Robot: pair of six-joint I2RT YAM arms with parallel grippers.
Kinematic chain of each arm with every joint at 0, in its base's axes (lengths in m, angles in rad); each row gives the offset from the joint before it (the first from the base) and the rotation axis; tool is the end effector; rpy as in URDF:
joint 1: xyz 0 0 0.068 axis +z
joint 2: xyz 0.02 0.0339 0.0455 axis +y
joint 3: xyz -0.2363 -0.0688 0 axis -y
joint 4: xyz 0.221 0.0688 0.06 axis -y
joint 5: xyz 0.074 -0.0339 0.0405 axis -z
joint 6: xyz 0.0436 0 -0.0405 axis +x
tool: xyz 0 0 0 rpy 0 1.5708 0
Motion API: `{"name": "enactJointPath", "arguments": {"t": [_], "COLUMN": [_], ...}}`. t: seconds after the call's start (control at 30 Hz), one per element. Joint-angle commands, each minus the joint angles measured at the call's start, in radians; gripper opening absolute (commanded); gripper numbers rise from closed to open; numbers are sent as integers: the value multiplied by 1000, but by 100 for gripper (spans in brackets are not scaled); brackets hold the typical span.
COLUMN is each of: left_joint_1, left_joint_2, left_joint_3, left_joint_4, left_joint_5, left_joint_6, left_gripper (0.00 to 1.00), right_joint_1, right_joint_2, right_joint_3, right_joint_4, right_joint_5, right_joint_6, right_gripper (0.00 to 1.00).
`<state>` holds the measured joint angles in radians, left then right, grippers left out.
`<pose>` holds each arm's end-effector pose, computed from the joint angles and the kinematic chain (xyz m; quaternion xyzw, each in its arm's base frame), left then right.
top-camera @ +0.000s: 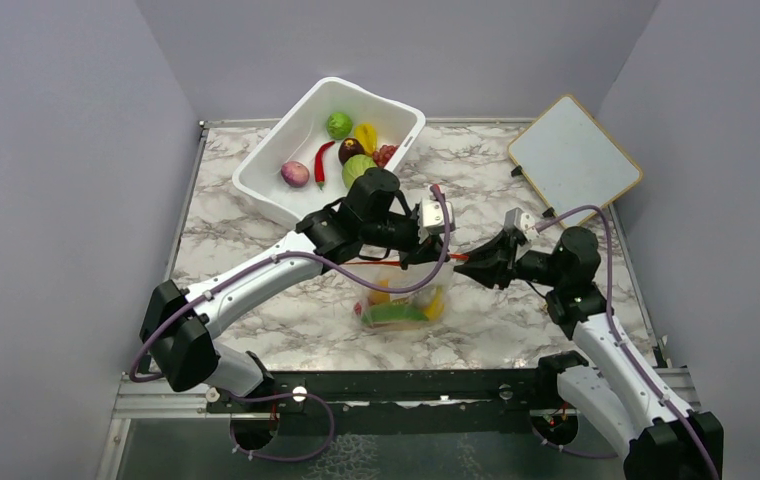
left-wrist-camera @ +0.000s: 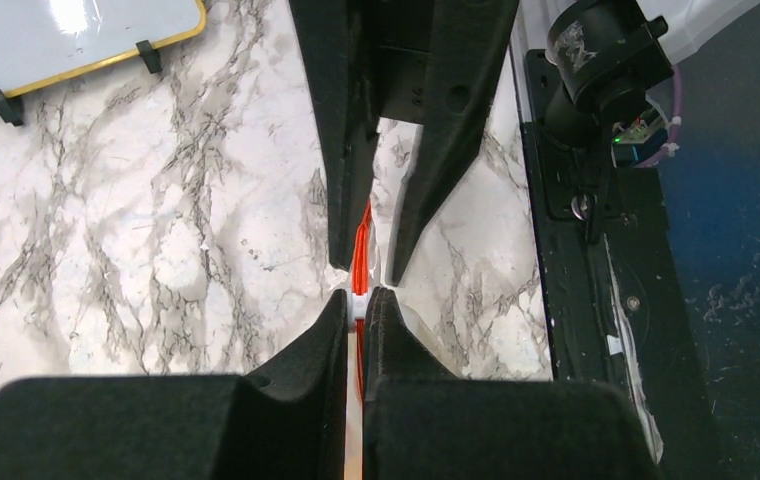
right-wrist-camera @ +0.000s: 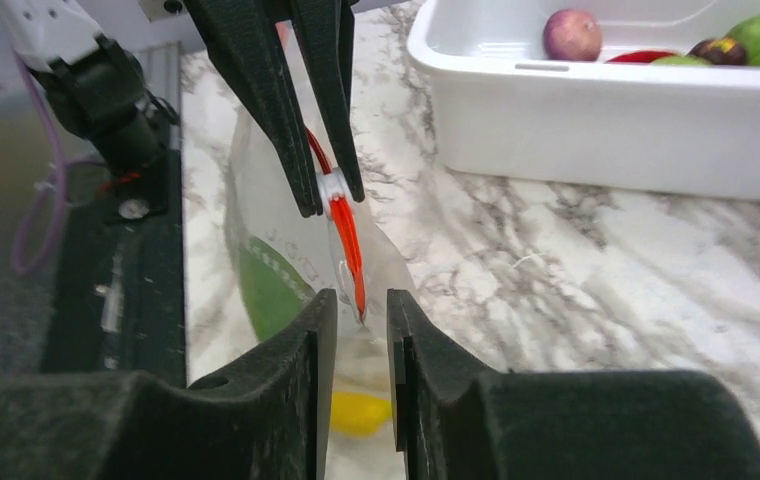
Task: Open the zip-top bag and remove the fake food
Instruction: Unzip the zipper food storage bag at the center of the board.
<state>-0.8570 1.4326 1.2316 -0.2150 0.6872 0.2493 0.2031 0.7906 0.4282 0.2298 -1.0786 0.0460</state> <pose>0.1850 -0.2558 0.3187 0.5709 0.5747 -0.4231 0.4059 0.1641 0.0730 0.2467 -0.3879 0.6171 0.4536 0.5128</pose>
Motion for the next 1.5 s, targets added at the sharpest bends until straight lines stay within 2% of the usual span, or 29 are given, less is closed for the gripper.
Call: {"name": "enactJointPath", "arguments": {"t": [0.0, 0.07, 0.1, 0.27, 0.4, 0.63, 0.73, 0.93, 1.1, 1.2, 1.47], "left_joint_1": [9, 10, 9, 9, 10, 9, 9, 13, 36, 61, 120], "left_joint_2": [-20, -13, -11, -4, -6, -11, -24, -101, -201, -254, -359], "left_joint_3": [3, 15, 19, 24, 25, 14, -2, -82, -178, -224, -292], "left_joint_4": [-29, -29, -29, -29, -29, -47, -64, -88, -78, -76, -91], "left_joint_5": [2, 11, 17, 31, 35, 1, -45, -191, -327, -387, -508], "left_joint_6": [-11, -15, -17, -20, -22, -12, 2, 14, 6, -1, 0], "left_gripper": [0, 0, 0, 0, 0, 0, 0, 0, 0, 0, 0], "right_joint_1": [-2, -2, -3, -3, -2, -2, -2, -2, -3, -4, -4], "right_joint_2": [-13, -1, 7, 71, 121, 108, 69, -41, -84, -91, -117], "right_joint_3": [36, 66, 80, 140, 155, 139, 121, 74, 81, 100, 158], "right_joint_4": [-30, -60, -76, -120, -103, -79, -85, -121, -169, -214, -307], "right_joint_5": [-38, -69, -82, -106, -123, -86, 52, 470, 644, 698, 655], "right_joint_6": [-52, -89, -107, -169, -170, -160, -154, -89, -59, -84, -199], "right_gripper": [37, 52, 56, 59, 46, 2, 1, 1, 1, 1, 1]}}
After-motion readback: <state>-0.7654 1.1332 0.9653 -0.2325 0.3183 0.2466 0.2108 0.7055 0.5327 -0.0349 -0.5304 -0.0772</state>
